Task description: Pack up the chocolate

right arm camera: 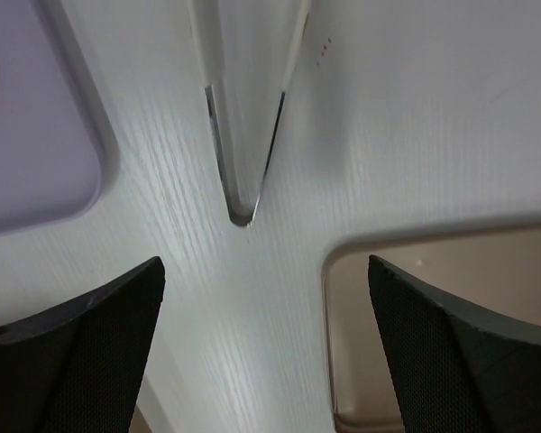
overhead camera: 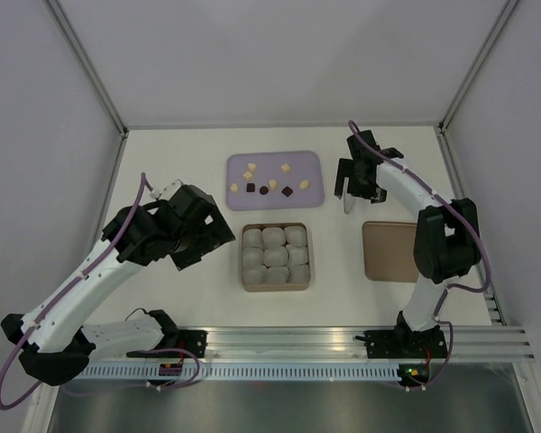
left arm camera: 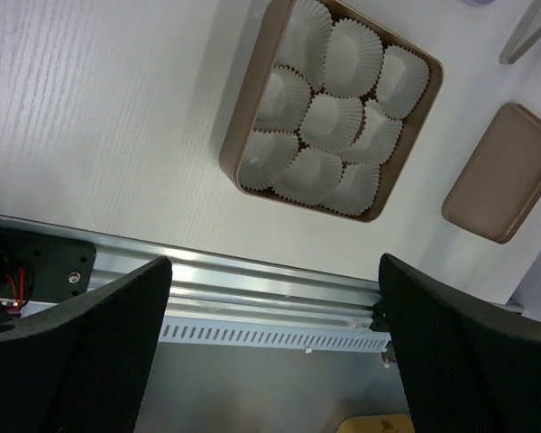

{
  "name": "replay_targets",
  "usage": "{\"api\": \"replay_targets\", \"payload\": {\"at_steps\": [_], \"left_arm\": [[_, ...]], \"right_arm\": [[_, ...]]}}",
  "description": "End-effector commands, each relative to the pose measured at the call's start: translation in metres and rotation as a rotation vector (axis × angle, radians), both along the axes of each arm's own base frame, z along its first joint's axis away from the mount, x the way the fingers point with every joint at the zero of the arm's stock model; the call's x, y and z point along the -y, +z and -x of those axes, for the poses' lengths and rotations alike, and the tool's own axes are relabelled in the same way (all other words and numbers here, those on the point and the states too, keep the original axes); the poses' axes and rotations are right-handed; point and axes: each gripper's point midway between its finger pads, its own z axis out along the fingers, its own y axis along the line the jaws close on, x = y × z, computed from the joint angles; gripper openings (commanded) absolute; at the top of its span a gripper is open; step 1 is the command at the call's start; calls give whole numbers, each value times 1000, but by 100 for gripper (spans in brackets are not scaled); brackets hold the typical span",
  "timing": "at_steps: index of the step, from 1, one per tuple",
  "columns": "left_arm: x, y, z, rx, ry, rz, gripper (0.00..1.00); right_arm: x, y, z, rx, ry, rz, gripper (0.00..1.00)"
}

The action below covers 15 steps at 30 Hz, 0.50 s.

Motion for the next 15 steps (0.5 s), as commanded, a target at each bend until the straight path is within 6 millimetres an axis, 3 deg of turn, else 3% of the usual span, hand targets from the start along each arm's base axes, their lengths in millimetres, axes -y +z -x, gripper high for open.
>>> {"api": "replay_targets", "payload": {"at_steps": [1, 4, 15], "left_arm": [[-10, -6, 5, -6, -26, -48, 100], [-4, -9, 6, -22, -37, -32, 99], [1, -22, 2, -24, -38, -23, 99]], "right_arm": [[1, 9, -44, 113, -21, 41, 98], [-8, -16, -59, 85, 2, 28, 98], [-8, -59, -85, 87, -6, 58, 98]]}}
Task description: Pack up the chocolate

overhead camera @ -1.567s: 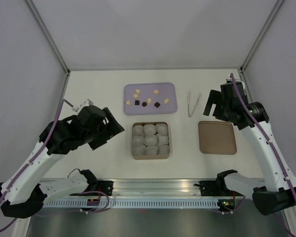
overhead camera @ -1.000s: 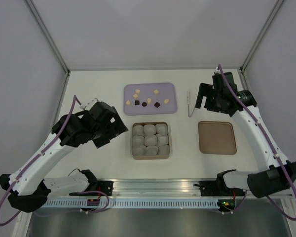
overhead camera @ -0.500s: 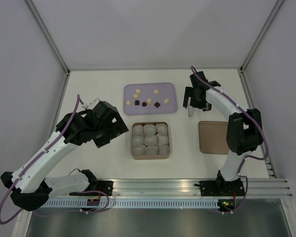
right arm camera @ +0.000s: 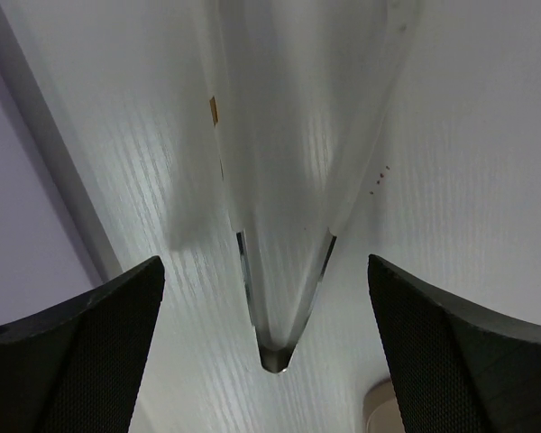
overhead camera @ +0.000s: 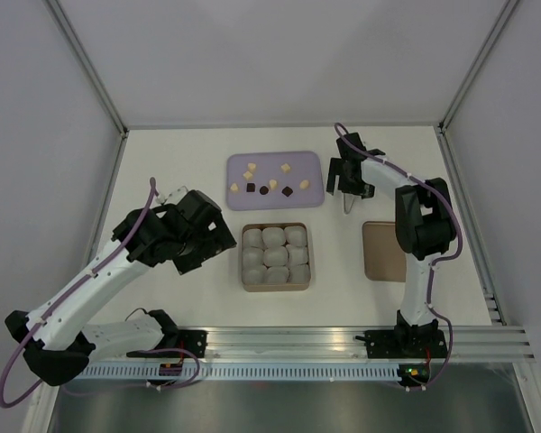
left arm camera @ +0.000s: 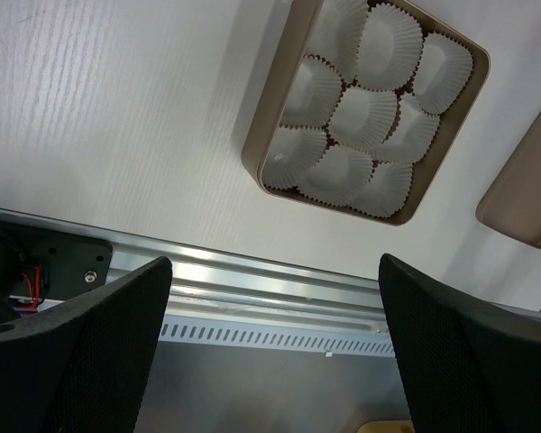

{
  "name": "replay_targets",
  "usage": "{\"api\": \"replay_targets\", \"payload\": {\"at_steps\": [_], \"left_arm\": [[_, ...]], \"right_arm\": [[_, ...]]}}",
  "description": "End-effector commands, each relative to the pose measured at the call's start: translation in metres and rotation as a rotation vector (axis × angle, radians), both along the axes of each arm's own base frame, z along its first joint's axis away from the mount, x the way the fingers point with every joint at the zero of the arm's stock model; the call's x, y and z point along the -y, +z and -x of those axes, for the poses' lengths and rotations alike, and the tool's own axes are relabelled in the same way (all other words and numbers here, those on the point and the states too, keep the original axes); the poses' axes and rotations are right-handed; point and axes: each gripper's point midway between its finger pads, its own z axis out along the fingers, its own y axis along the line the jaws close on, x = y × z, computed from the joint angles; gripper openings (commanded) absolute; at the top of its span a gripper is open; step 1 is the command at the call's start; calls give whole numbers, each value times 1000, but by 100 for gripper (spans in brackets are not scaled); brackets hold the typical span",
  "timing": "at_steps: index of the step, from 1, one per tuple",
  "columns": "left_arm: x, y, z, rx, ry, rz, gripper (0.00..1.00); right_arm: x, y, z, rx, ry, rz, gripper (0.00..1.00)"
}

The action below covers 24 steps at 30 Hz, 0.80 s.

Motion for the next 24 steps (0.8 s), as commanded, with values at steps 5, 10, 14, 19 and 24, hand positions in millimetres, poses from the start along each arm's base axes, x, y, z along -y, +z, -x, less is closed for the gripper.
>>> {"api": "replay_targets", "payload": {"at_steps": [5, 10, 14, 19, 24], "left_arm": [[3, 0, -2, 18, -22, 13, 100], [1, 0, -2, 23, -18, 12, 100], [-1, 0, -1, 32, -15, 13, 100], [-4, 0, -1, 41, -8, 10, 100], [-7, 1, -1, 48, -3, 10, 100]], "right_arm": [[-3, -2, -28, 70, -28, -24, 97], [-2, -11, -21, 66, -64, -38, 91], [5, -17, -17, 57, -85, -7, 87], [10, -20, -14, 50, -84, 23, 84], [12, -28, -6, 31, -95, 19, 74]]}}
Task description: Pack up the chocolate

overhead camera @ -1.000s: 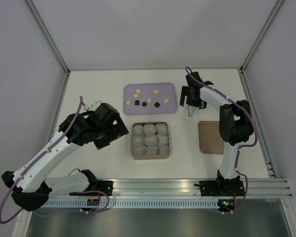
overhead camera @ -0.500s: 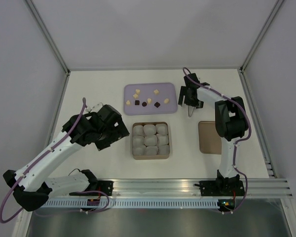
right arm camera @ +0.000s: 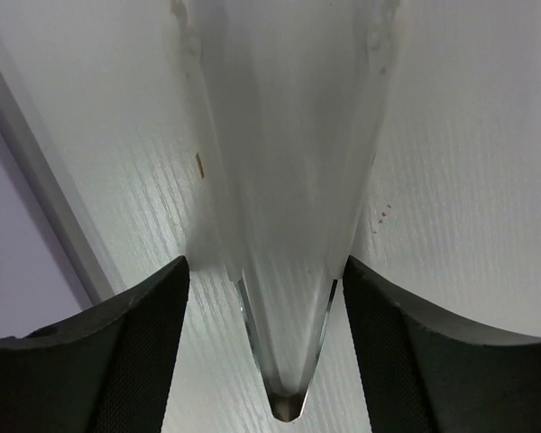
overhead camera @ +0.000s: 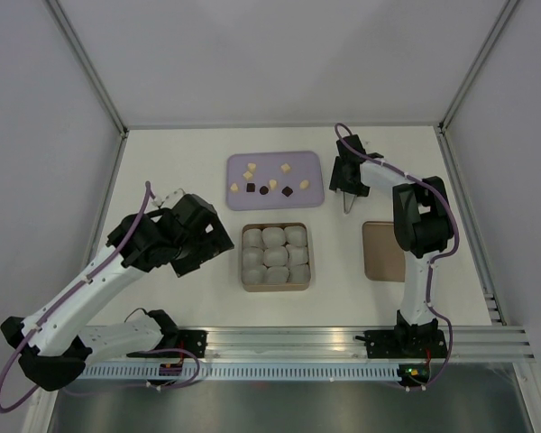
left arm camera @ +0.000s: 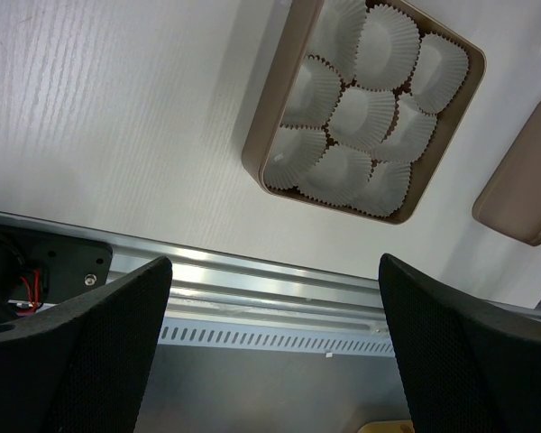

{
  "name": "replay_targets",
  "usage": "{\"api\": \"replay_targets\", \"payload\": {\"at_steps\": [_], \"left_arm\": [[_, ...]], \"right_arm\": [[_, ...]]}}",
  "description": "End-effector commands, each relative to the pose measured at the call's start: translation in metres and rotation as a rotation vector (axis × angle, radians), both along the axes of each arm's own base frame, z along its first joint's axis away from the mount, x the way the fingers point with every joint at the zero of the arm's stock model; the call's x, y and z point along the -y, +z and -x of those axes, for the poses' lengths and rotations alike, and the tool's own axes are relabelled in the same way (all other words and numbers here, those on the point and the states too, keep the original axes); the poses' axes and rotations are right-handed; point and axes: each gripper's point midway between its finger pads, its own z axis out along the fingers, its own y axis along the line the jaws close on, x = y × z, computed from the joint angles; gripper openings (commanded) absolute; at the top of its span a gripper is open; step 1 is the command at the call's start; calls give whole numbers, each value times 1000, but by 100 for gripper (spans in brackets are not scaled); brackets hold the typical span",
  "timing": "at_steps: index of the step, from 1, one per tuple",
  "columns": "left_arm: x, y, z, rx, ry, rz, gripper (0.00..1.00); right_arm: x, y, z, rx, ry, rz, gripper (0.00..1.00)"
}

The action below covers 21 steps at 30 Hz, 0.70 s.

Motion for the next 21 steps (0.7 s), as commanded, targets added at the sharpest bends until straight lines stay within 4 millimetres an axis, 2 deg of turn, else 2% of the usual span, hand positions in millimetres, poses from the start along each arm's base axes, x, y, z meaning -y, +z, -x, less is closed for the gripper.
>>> {"api": "replay_targets", "payload": {"at_steps": [1, 2, 8, 11, 15, 21], "left_arm": [[-3, 2, -4, 34, -4, -5, 100], [-3, 2, -3, 33, -5, -4, 100], [-3, 1, -4, 30, -3, -7, 100], [-3, 2, -4, 34, -3, -7, 100], [-4, 3, -4, 40, -2, -7, 100], [-5, 4, -4, 41, 2, -5, 100]], "right_arm": [[9, -12, 11, -25, -38, 18, 72], [9, -10, 12, -17, -40, 16, 69], [15, -18, 23, -35, -45, 39, 63], [18, -19, 26, -42, -42, 55, 55], [18, -20, 27, -38, -38, 54, 52], [14, -11, 24, -20, -9, 40, 42]]}}
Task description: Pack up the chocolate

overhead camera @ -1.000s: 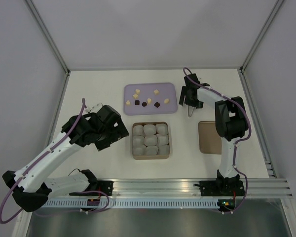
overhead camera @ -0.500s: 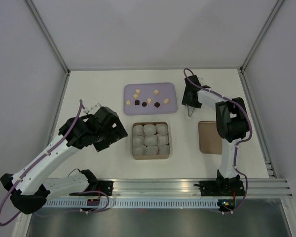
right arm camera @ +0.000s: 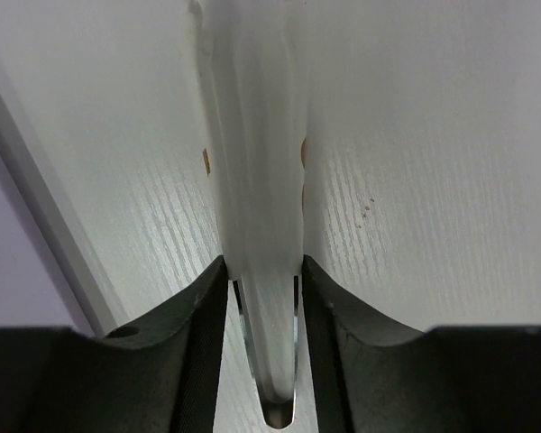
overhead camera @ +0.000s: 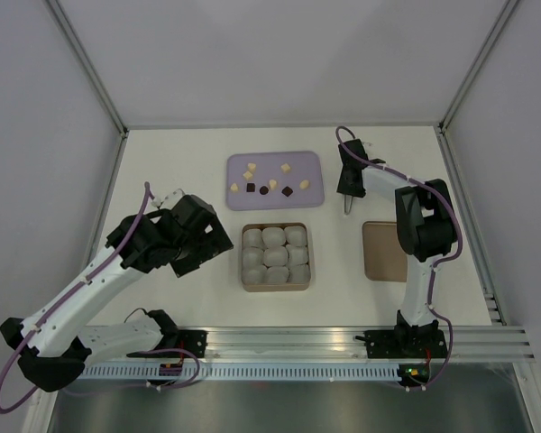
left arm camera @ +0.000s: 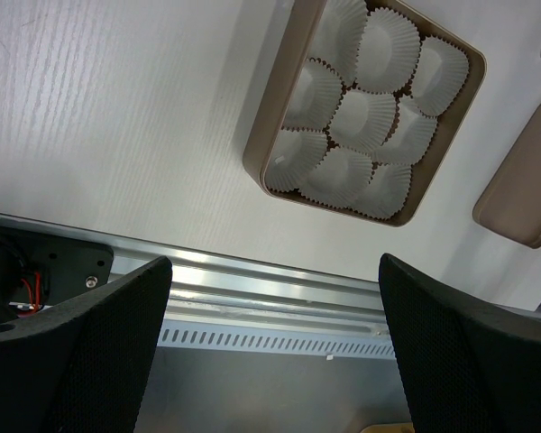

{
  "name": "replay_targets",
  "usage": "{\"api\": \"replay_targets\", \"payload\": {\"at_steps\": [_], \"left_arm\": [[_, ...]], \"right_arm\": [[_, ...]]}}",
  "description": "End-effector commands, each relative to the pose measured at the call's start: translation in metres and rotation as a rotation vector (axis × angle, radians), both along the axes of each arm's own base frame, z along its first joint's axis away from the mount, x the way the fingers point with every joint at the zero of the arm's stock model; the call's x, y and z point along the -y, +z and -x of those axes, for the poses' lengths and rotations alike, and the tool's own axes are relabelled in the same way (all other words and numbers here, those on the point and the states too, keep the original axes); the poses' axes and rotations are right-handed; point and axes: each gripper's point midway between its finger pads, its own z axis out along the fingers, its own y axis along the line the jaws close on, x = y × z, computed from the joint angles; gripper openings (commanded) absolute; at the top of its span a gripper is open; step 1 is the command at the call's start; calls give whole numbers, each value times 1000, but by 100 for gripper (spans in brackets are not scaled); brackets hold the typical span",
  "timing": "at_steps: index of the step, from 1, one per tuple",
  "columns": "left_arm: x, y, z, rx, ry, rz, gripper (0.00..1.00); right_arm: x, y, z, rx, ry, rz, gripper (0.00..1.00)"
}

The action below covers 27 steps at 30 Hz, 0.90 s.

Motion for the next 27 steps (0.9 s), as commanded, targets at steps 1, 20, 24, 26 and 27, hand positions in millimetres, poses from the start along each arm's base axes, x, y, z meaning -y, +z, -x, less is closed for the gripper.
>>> {"api": "replay_targets", "payload": {"at_steps": [1, 20, 24, 26, 27], "left_arm": [[-3, 5, -3, 35, 0, -1, 100], [-11, 11, 5, 55, 60, 63, 100], [-14, 12, 7, 57, 83, 79, 100], [-15, 12, 8, 61, 89, 84, 100], [-16, 13, 8, 62, 94, 87, 99]], "right_arm": [[8, -7, 21, -73, 20, 30, 41], [-34, 96, 77, -184, 331, -152, 43], [-48, 106, 90, -235, 420, -162, 46], [-57, 107, 91, -243, 454, -132, 46], [-61, 107, 92, -249, 462, -128, 46]]}}
